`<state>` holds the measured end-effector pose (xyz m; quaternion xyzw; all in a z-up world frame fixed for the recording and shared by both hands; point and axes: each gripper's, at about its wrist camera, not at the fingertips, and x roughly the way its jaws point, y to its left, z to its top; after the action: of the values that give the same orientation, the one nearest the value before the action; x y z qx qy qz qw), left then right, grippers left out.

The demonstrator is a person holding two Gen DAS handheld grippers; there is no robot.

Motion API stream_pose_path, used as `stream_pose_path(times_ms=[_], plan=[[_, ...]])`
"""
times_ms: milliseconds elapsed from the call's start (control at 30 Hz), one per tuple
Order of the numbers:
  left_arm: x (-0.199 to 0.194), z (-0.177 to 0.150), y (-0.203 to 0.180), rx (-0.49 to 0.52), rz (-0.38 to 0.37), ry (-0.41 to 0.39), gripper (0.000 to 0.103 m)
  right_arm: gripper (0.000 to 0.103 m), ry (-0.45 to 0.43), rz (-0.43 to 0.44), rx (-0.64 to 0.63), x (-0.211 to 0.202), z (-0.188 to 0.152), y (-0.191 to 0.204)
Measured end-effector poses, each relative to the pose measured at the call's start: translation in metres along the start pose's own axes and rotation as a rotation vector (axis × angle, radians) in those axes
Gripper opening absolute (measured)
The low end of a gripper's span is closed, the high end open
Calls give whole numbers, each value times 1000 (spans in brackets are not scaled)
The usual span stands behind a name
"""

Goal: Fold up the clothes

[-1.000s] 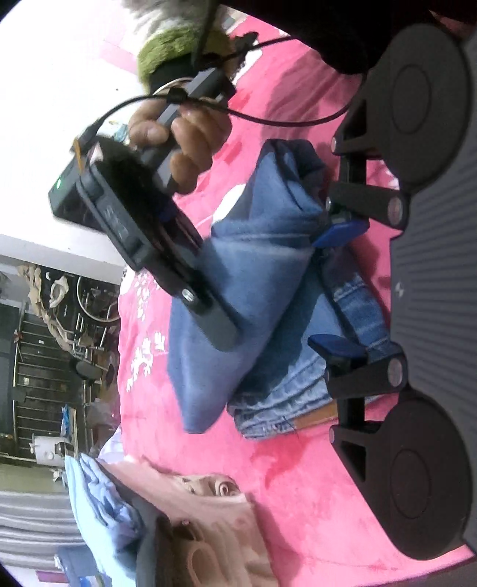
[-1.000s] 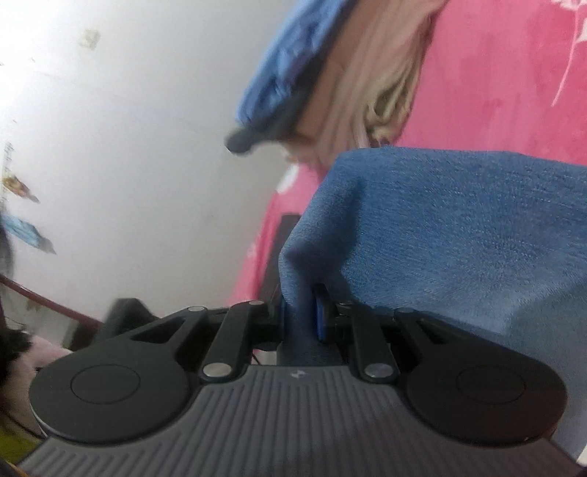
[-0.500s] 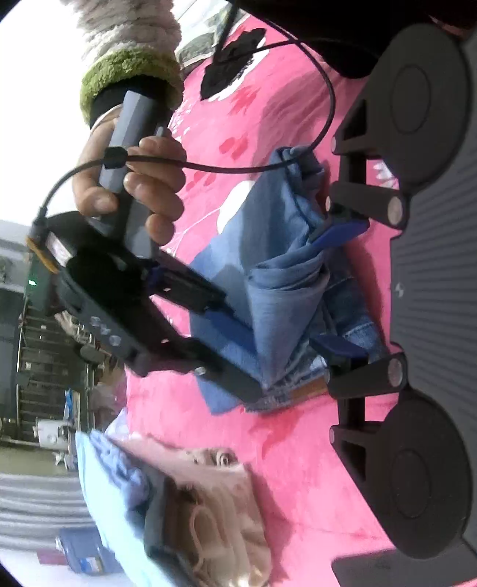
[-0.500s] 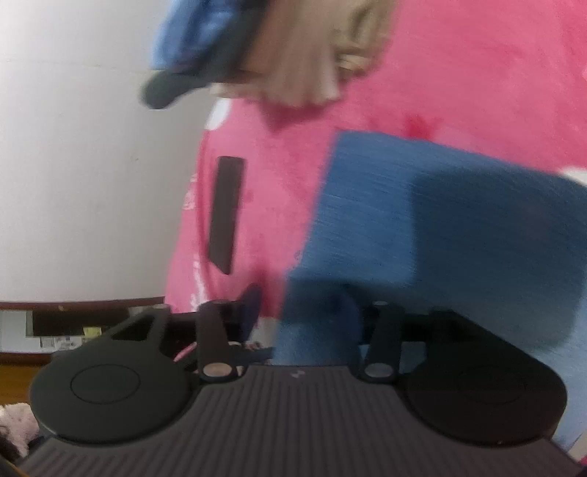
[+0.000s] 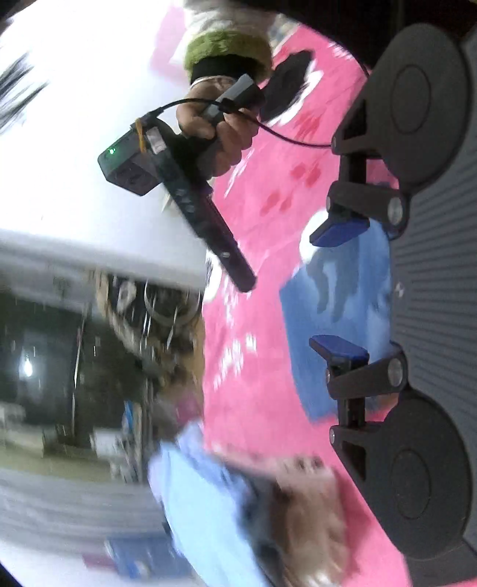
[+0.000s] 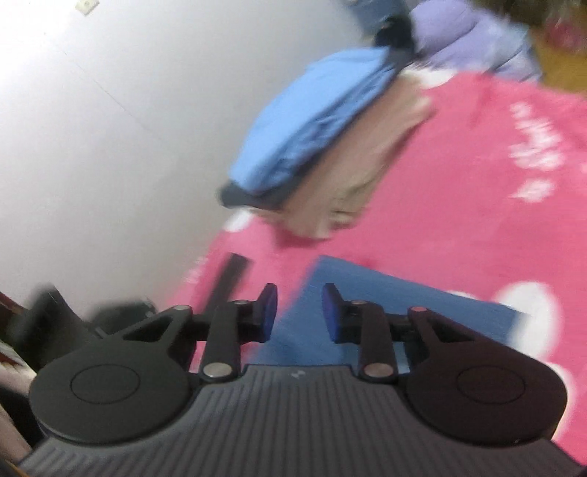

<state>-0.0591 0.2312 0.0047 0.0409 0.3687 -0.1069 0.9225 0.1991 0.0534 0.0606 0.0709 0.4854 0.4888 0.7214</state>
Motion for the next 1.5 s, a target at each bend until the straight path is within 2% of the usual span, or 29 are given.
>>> stream_pose_path(times_ms=[100,167,267,367,467,567,667,767,833,900,967,1067,1167,1300,1367,1500], plan=[[12,-1,-9,63,8,36,54,20,9,-97,-69,-12,-38,-11],[21,-1,-14,105,14,60,53,18,45,-122,-84,-9,-63,-14],[31,-3,-21,160,22,93,51,16,115,-111,-119,-6,-99,-18],[33,-5,-19,150,35,103,51,15,171,-112,-190,-4,-124,-10],[39,-9,-18,158,47,128,52,15,195,-129,-253,18,-147,-12],[40,-13,-14,140,52,161,54,12,280,-83,-198,48,-160,-20],[26,-4,-2,83,40,157,54,12,317,-106,-350,52,-178,1],[2,8,3,91,45,114,55,14,282,-43,-343,22,-164,4],[-10,17,4,107,66,75,55,14,224,48,-284,-9,-143,-2],[-16,27,6,122,81,38,55,14,141,99,-243,-36,-120,-10],[-18,37,7,139,89,5,55,14,46,91,-185,-54,-100,-22],[-16,47,5,158,85,-26,55,15,-33,-3,-97,-59,-81,-44],[0,43,3,124,15,-7,55,15,-33,16,-43,-49,-86,-52],[39,15,2,95,-17,87,56,15,83,51,-114,-6,-116,-41],[54,1,8,51,-27,118,56,13,129,35,-127,18,-132,-41],[43,16,18,20,-36,122,56,13,120,57,-69,17,-133,-47]])
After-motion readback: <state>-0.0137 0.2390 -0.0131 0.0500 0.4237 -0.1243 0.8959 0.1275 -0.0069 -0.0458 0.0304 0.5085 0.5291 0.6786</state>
